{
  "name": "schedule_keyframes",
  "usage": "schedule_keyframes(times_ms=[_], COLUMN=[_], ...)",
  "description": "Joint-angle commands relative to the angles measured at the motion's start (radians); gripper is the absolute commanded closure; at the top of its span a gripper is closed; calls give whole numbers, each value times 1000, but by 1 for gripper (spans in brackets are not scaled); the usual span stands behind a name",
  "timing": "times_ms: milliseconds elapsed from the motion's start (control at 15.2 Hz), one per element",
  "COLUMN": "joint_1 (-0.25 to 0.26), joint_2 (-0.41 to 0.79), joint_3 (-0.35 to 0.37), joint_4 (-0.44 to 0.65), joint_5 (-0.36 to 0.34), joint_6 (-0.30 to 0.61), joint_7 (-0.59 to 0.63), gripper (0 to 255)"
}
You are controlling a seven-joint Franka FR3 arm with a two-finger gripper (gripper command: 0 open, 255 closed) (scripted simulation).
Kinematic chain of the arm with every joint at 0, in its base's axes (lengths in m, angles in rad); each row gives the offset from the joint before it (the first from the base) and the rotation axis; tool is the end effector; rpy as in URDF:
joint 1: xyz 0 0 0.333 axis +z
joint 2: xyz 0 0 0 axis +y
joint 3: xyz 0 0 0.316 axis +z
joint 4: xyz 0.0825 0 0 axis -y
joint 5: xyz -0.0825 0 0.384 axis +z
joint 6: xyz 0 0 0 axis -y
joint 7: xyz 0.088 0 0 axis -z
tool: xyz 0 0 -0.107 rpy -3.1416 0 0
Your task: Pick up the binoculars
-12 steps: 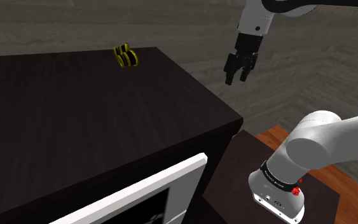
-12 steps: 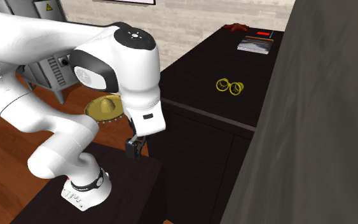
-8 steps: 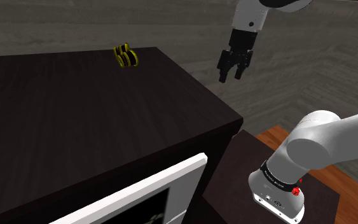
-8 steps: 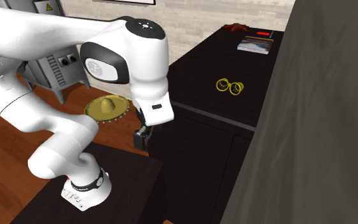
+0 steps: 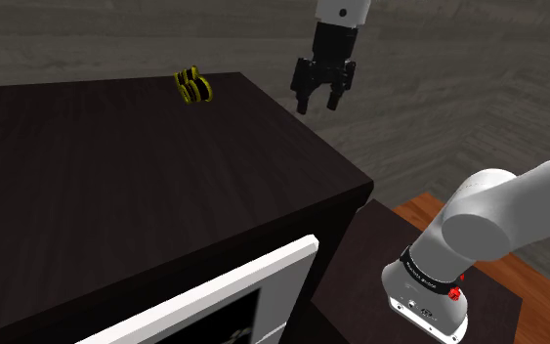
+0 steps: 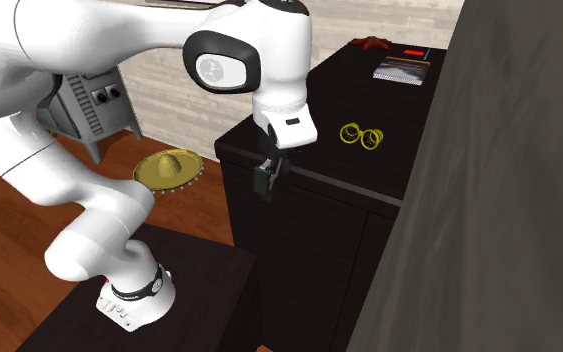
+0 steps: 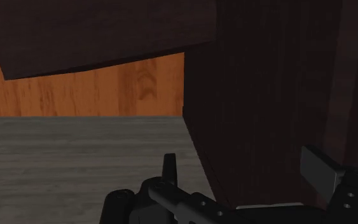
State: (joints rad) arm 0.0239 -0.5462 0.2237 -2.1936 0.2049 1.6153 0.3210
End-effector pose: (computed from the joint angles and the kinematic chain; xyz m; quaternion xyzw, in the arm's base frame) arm 0.3635 0.1310 0.5828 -0.9970 0.0604 0.0321 0.0373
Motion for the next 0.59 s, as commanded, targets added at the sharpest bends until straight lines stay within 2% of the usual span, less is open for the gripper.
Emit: schedule_keyframes(times_ms=[0, 528], joint_1=[1, 13], joint_2=[54, 296], joint_3=[33, 174], joint_4=[62, 358], joint_5=[1, -50], joint_6=[8, 5], joint_7=[45, 255], gripper=[0, 0])
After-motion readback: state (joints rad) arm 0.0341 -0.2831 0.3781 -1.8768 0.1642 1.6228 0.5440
